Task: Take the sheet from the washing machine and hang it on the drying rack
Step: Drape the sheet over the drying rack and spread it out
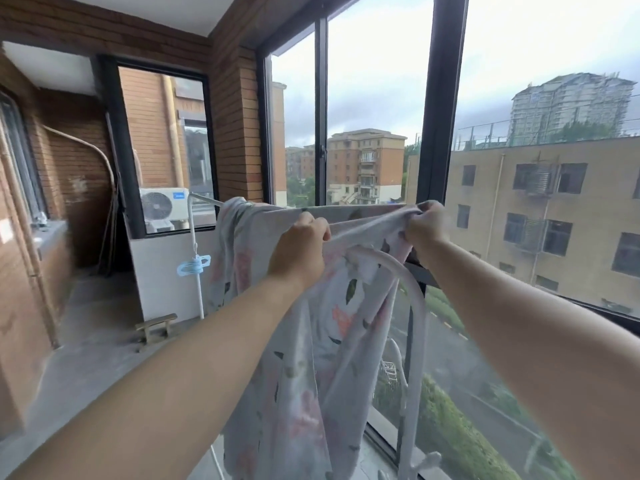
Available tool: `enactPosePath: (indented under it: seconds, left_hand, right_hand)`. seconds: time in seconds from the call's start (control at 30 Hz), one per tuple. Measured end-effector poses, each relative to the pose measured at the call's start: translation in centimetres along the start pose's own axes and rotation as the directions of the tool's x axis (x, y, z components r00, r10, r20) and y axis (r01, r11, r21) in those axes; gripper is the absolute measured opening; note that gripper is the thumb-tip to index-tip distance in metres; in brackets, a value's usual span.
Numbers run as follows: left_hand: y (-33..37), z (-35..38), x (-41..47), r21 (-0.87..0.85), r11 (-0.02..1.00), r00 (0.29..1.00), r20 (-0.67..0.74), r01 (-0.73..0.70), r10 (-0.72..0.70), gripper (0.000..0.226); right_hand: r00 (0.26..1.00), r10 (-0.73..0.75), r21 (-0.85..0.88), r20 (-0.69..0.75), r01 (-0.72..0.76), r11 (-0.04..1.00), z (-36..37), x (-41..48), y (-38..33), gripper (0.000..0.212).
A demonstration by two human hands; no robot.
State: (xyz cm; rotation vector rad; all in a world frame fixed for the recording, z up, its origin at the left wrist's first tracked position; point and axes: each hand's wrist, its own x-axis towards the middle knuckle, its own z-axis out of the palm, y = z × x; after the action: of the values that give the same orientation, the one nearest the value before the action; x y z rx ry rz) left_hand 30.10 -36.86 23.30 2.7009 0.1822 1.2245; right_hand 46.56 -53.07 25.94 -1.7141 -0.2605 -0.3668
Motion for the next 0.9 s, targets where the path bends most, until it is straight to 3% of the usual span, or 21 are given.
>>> enactPosePath:
  seconds: [0.07, 0.13, 0.23, 0.33, 0.43, 0.53, 0.63, 0.77, 0.9]
  left_hand:
    - [0.5, 0.4, -0.1, 0.034, 0.998, 0.999, -0.032, 0.045, -0.044, 0.028]
    - [0.7, 0.8, -0.5, 0.058, 0.992, 0.993, -0.061, 0.109, -0.105, 0.028]
    - [1.7, 1.4, -1.4, 0.085, 0.975, 0.977, -0.079, 0.204, -0.198, 0.028]
    - [3.0, 2.3, -2.3, 0.119, 0.952, 0.956, -0.118, 0.283, -0.269, 0.022]
    - [4.4, 2.6, -3.0, 0.132, 0.925, 0.928, -0.160, 0.357, -0.335, 0.024]
    - [6.3, 2.1, -3.7, 0.148, 0.897, 0.901, -0.201, 0.417, -0.385, 0.028]
    - [7.6, 1.0, -4.4, 0.193, 0.876, 0.890, -0.215, 0.443, -0.403, 0.029]
    - [8.6, 0.0, -5.3, 0.283, 0.876, 0.914, -0.234, 0.389, -0.331, 0.023]
    - [7.8, 0.0, -7.1, 0.389, 0.889, 0.967, -0.166, 0.242, -0.191, 0.033]
  right_hand:
    - [0.919, -0.394, -0.280, 0.006, 0.380, 0.882, -1.2, 0.1, 0.7, 0.012]
    - [0.784, -0.593, -0.431, 0.182, 0.606, 0.669, -2.4, 0.9, 3.1, 0.020]
    - [0.728, -0.474, -0.525, 0.495, 0.685, 0.505, -4.3, 2.2, 6.6, 0.032]
    - [0.658, -0.391, -0.577, 0.644, 0.753, 0.317, -5.1, 2.2, 8.6, 0.019]
    - [0.651, -0.347, -0.527, 0.675, 0.755, 0.389, -4.8, 1.5, 9.4, 0.023]
    - [0.689, -0.184, -0.553, 0.701, 0.688, 0.470, -4.9, 0.8, 9.6, 0.018]
    - [0.775, 0.030, -0.647, 0.631, 0.505, 0.572, -5.7, 0.3, 10.9, 0.008]
    - [0.782, 0.247, -0.653, 0.572, 0.252, 0.715, -6.7, -0.5, 13.0, 0.015]
    - [0.830, 0.181, -0.388, 0.528, 0.045, 0.921, -6.7, -0.6, 10.1, 0.009]
